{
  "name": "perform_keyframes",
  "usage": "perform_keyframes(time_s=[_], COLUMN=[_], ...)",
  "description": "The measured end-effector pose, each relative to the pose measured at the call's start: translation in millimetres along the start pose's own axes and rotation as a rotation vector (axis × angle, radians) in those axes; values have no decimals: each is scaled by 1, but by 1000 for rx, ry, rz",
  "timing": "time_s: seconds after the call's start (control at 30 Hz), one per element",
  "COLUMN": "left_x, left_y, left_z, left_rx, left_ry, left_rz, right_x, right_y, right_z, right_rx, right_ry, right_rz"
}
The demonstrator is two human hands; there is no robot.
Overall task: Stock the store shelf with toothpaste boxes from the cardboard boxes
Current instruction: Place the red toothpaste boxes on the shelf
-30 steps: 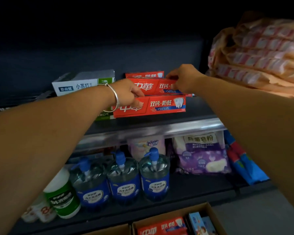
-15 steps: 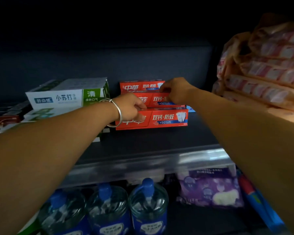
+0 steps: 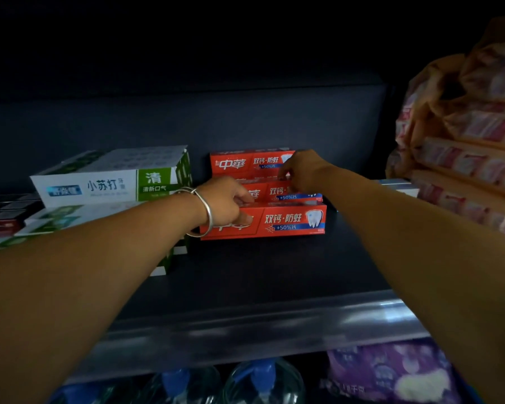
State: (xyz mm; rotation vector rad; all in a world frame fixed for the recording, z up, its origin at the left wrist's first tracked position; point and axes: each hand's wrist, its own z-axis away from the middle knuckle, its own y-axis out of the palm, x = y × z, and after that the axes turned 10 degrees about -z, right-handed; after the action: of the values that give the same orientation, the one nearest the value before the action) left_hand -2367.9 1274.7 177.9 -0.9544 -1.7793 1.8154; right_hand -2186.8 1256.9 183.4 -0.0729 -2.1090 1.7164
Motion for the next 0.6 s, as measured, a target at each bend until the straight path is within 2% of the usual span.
perform_keyframes(time_s=[0.3,0.6], left_x=[9,21], left_y=[7,13], left_z=[-24,-44], left_rx=[12,15], left_ry=[13,2], left_rz=[12,68], right_x=[-3,-2], right_y=[17,24], right_z=[-27,-48], right_rx=[41,-2], right_ry=[31,99], right_rz=[1,-33])
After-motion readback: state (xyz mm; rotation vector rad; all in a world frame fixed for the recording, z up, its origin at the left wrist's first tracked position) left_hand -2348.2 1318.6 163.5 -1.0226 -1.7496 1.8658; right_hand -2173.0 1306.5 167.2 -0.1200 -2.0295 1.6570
